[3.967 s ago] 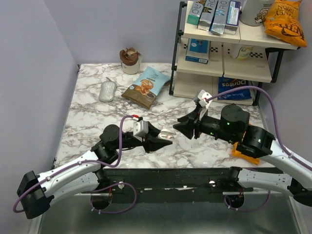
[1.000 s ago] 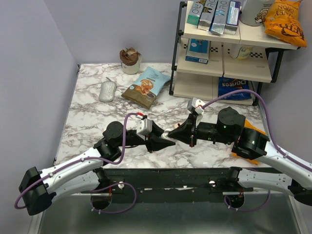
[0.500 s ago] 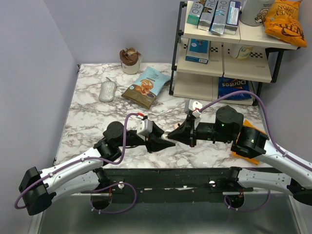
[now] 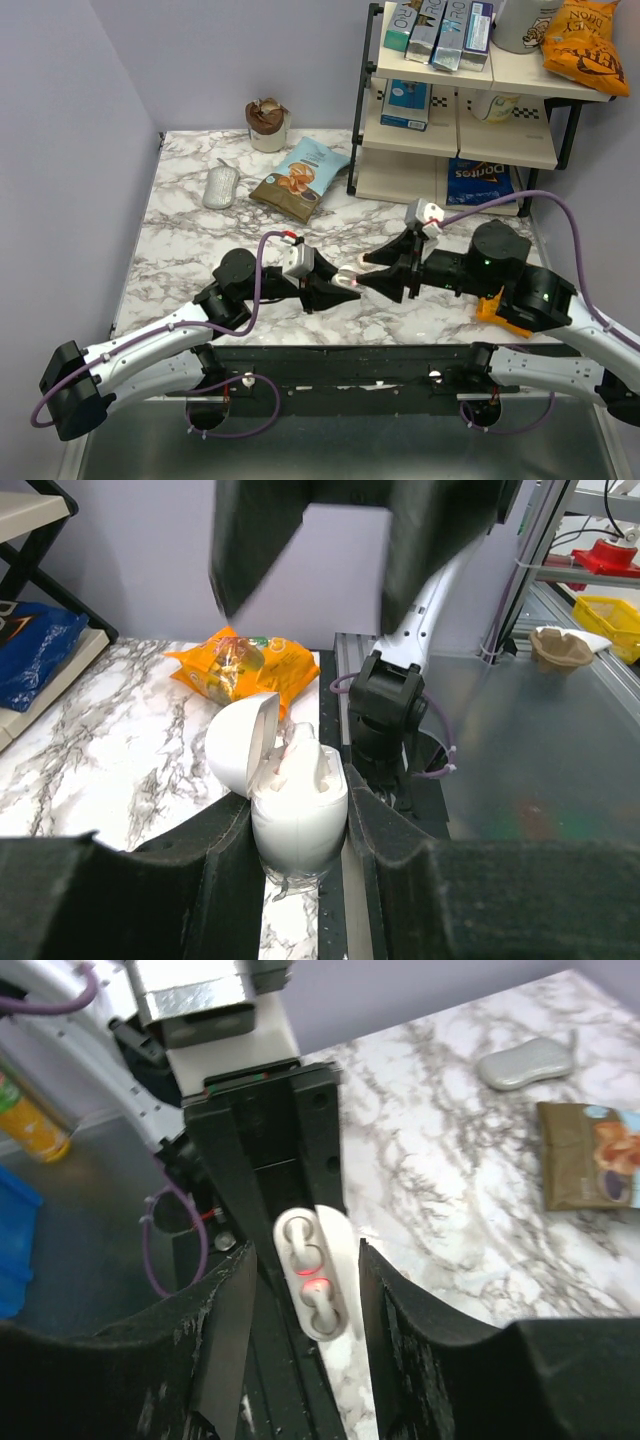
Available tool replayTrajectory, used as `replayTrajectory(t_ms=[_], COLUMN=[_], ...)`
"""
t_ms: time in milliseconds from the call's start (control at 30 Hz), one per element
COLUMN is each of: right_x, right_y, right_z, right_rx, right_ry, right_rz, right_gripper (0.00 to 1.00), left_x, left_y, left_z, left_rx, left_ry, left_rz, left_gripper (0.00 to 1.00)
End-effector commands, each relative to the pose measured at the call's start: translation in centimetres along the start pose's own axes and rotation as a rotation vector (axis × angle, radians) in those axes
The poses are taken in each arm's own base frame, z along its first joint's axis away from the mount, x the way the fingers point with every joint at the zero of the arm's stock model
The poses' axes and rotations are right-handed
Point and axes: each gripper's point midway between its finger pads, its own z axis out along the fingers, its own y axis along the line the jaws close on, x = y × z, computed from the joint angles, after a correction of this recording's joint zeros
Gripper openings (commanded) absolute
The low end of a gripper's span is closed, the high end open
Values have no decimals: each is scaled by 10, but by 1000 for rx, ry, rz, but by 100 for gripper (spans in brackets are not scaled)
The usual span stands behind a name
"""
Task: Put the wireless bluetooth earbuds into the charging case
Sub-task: Adjust the earbud with the charging case.
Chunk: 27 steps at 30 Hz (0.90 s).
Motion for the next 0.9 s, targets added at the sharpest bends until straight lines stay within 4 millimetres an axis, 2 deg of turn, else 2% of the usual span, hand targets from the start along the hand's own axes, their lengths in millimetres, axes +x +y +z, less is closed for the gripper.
replayTrajectory(t_ms=[0, 67, 200, 267, 333, 400, 467, 867], right_x=[-25, -16, -5, 1, 7, 13, 17, 28], right_y=[-29, -31, -17, -6, 2, 3, 3, 3], right_z=[-21, -19, -17, -16, -15, -12, -12, -1], right_rx=[195, 206, 114, 48, 2, -10, -13, -26], right_ry=[-86, -41, -11, -8, 19, 49, 61, 95], right_rz=[6, -7, -20, -25, -27, -25, -25, -10], right_gripper=[53, 50, 21, 17, 17, 26, 29, 22], left_x=[-12, -13, -18, -18, -19, -20, -22, -29], left_y=[-6, -5, -5, -5, -7, -8, -9, -12], left_z=[-1, -1, -2, -3, -4, -5, -5, -5], left_rx=[20, 13, 5, 4, 6, 10, 12, 26], left_ry=[-43, -47, -58, -58, -63, -66, -69, -96], left_rz=[32, 34, 47, 52, 56, 55, 57, 62], left_gripper=[0, 0, 0, 0, 0, 0, 0, 0])
